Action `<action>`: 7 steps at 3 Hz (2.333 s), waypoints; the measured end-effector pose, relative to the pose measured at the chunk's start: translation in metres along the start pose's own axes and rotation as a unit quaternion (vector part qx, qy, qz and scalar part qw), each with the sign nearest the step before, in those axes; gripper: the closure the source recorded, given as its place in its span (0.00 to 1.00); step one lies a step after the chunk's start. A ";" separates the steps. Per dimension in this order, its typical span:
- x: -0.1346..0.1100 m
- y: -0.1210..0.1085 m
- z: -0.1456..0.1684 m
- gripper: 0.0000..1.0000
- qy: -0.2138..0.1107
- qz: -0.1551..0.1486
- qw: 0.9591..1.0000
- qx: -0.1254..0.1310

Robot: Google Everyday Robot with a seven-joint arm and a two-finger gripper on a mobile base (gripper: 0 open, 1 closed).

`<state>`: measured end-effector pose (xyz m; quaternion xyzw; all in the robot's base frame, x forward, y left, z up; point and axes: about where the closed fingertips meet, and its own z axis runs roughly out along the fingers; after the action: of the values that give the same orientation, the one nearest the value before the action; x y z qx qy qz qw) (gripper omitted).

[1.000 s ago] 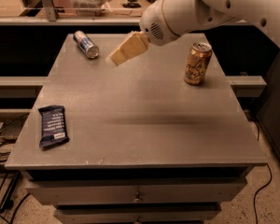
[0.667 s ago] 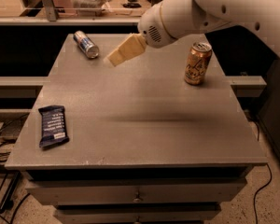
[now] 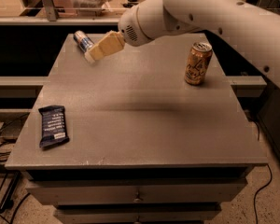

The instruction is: Move redbull can near rxbar blueberry

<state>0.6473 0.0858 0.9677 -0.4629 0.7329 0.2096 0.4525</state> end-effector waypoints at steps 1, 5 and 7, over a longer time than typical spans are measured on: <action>-0.005 -0.024 0.056 0.00 -0.017 0.005 1.000 0.022; 0.014 -0.025 0.153 0.00 -0.050 0.091 0.994 0.025; 0.017 -0.056 0.183 0.00 -0.077 0.116 0.989 0.045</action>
Offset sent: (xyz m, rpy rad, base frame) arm 0.0747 0.0388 -0.0343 0.0545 -0.0409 -0.0605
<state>0.7789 0.1830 0.8675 -0.3362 0.7532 0.2625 0.5008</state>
